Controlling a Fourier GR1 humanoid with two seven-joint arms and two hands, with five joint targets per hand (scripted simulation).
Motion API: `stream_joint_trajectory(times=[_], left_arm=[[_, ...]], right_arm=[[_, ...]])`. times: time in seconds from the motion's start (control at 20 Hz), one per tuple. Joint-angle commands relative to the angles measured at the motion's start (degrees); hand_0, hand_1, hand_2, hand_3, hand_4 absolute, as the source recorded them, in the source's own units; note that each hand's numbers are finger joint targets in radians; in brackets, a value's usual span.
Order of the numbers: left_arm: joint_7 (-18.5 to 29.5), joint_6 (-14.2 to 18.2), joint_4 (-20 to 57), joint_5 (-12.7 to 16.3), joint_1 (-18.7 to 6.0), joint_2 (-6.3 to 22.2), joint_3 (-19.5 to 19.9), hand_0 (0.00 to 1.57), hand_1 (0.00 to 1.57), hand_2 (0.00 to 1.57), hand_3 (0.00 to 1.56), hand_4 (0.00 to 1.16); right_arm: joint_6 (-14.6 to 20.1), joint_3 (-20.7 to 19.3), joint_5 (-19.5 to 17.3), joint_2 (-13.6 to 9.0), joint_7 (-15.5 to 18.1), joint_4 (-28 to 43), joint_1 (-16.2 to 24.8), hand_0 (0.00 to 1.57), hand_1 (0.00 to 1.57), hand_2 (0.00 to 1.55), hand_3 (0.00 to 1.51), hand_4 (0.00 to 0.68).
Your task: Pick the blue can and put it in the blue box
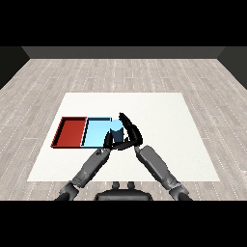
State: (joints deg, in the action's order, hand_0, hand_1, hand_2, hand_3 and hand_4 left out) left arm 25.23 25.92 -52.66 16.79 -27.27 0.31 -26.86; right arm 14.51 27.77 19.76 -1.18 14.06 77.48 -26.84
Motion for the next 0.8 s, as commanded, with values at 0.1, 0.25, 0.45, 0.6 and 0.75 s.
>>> stream_joint_trajectory(times=[0.1,0.25,0.45,0.6,0.75], left_arm=[[-3.59,-1.21,-0.36,-1.92,-2.68,1.25,3.05,1.57,1.57,1.57,1.50,1.13],[-4.73,1.53,-6.37,-4.80,3.01,1.81,1.12,1.57,1.57,1.57,1.50,1.13],[0.87,-1.68,5.10,-5.48,-1.39,0.28,5.66,1.57,1.57,1.57,1.49,1.13],[-2.75,-0.44,-0.75,-5.77,0.79,2.10,5.19,1.57,1.57,1.57,1.49,1.13],[-4.60,-1.37,2.66,-6.45,-3.18,3.72,8.36,1.57,1.57,1.57,1.49,1.14]], right_arm=[[-3.14,-2.02,-1.42,-1.58,-1.45,7.80,6.79,0.00,0.00,0.00,0.00,0.000],[-6.92,-7.59,0.83,-2.79,1.31,6.11,6.95,0.00,0.00,0.00,0.00,0.000],[-3.21,-7.77,-1.22,-4.59,-2.18,17.06,12.75,0.00,0.00,0.00,0.00,0.000],[-7.81,-15.23,4.95,-9.20,-1.00,21.35,15.73,0.00,0.00,0.00,0.00,0.000],[-8.63,-16.79,4.35,-10.15,0.48,23.10,19.58,0.00,0.00,0.00,0.00,0.000]])
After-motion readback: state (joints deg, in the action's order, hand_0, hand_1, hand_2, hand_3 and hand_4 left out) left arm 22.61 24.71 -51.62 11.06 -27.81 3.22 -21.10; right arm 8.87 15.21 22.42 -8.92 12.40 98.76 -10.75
